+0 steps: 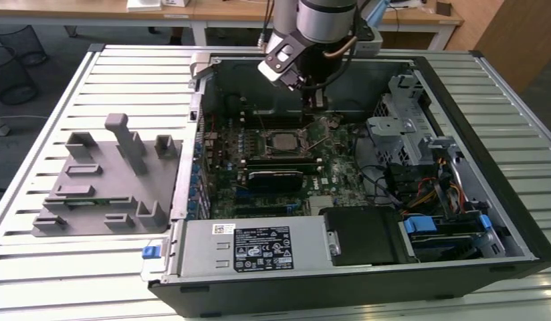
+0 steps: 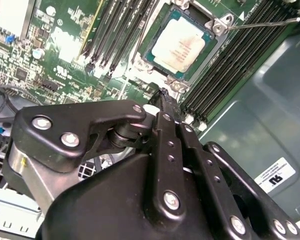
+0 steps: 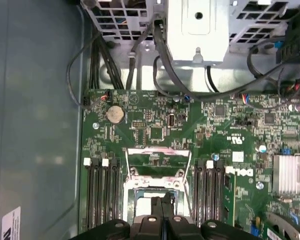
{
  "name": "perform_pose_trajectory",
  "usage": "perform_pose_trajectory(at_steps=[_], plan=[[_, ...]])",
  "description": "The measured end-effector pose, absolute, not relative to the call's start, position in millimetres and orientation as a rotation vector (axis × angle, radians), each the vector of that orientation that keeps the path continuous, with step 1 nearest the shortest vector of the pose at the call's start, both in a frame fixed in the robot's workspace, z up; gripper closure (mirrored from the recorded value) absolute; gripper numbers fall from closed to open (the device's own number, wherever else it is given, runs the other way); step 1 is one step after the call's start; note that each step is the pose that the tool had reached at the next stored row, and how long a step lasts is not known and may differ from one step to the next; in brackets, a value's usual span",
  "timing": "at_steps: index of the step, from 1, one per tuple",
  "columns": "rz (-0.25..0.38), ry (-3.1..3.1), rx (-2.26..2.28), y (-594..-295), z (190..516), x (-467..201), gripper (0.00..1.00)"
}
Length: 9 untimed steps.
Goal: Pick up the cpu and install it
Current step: 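Install the first cpu locking lever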
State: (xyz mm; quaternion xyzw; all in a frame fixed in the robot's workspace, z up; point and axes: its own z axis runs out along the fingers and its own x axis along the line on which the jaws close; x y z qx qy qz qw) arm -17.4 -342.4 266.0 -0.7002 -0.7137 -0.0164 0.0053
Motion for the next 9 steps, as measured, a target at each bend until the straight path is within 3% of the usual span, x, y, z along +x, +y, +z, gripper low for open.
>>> perform_pose_trajectory(at_steps=[9], plan=[[-0.051,-2.235,-2.192,-342.5,263.7,-9.1,0.89]])
